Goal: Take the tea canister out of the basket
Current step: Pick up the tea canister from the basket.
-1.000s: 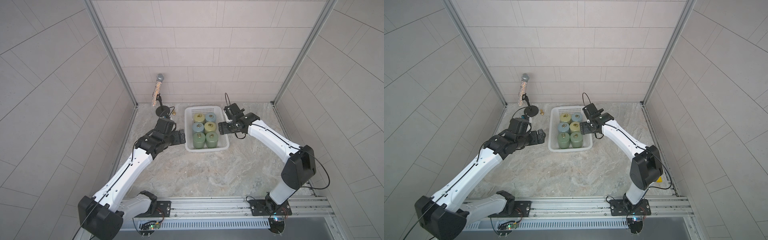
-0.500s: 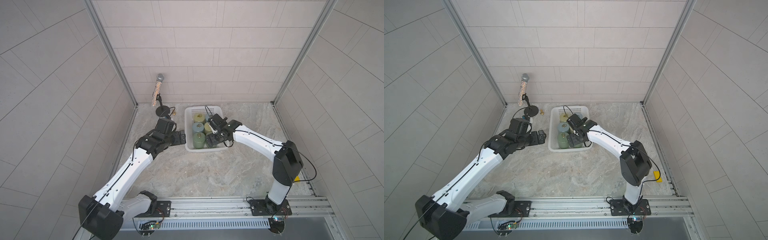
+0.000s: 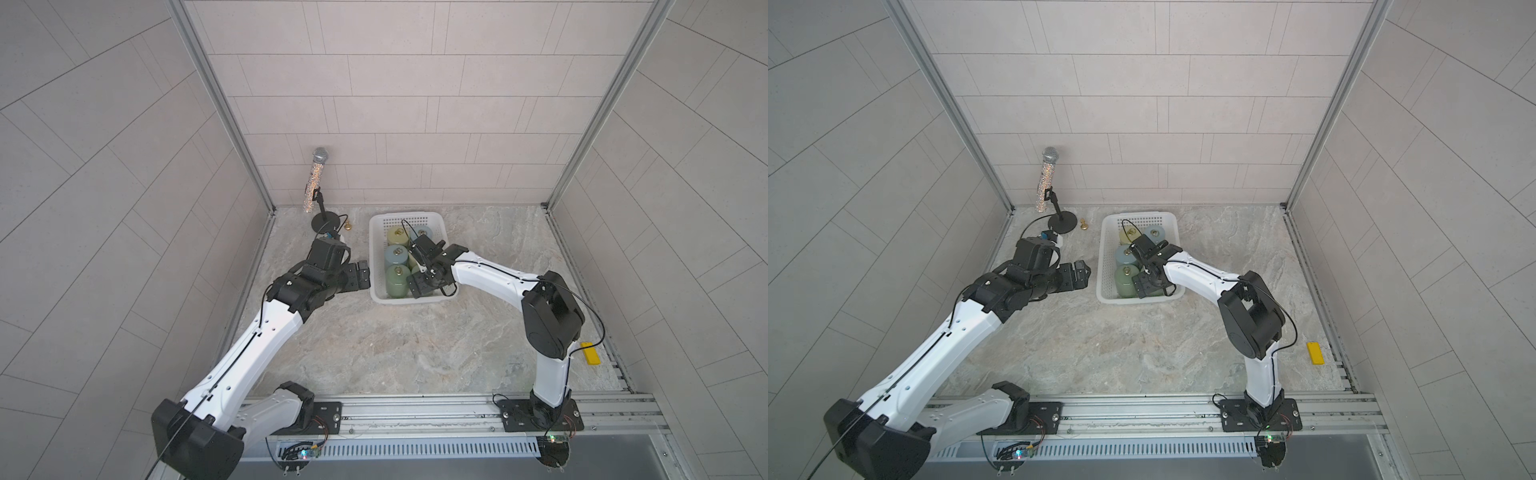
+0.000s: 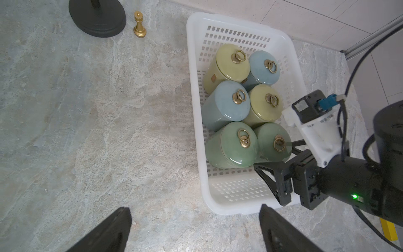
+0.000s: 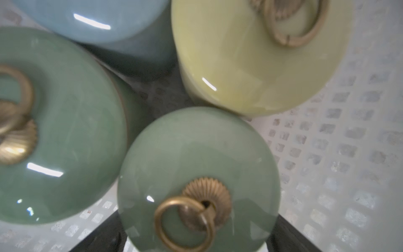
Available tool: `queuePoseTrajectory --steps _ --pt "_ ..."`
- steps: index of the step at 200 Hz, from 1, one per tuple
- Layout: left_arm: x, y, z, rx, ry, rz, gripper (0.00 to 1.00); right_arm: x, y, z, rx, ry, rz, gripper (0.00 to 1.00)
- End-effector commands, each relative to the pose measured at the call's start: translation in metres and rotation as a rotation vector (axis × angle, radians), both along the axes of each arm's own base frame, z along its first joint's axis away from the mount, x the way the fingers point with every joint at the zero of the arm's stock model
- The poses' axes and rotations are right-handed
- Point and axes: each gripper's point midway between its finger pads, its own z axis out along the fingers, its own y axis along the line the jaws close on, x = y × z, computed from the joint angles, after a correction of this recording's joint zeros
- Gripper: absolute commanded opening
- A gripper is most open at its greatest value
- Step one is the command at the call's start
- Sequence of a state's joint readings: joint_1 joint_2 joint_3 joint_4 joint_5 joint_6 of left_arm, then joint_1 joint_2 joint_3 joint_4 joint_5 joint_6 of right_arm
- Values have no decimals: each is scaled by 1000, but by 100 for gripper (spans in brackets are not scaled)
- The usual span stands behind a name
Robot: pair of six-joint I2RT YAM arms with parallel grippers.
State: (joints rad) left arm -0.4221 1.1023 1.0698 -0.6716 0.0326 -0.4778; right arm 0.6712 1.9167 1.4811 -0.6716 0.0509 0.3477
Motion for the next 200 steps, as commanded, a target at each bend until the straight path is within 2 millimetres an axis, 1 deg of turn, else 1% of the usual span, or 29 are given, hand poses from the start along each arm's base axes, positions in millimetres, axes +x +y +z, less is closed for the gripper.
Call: queuePoseTrajectory --steps 1,31,57,88,120,131,139,167,184,200 --pt "-5 3 3 20 -7 -6 100 14 3 -2 17 -62 -10 98" --pt "-6 5 2 28 -2 -2 100 22 9 -6 57 -113 -12 97" --pt "-7 7 1 36 2 3 100 25 8 -10 58 -122 -22 97" --pt "-7 8 3 38 -4 6 100 23 4 -16 57 -140 -33 97" --pt "-7 8 3 38 -3 7 100 22 0 -19 66 -158 -41 94" --pt "-7 9 2 41 1 11 100 22 -1 -19 65 -163 -44 89" --pt "-7 9 3 41 -1 9 100 22 -1 -18 66 -167 -45 87" --pt "-7 9 4 40 -2 8 100 23 -3 -5 81 -200 -52 85" --pt "-7 8 3 39 0 6 100 23 -4 4 88 -217 -54 79" --pt "-7 7 2 36 3 6 100 22 -5 13 94 -232 -56 79"
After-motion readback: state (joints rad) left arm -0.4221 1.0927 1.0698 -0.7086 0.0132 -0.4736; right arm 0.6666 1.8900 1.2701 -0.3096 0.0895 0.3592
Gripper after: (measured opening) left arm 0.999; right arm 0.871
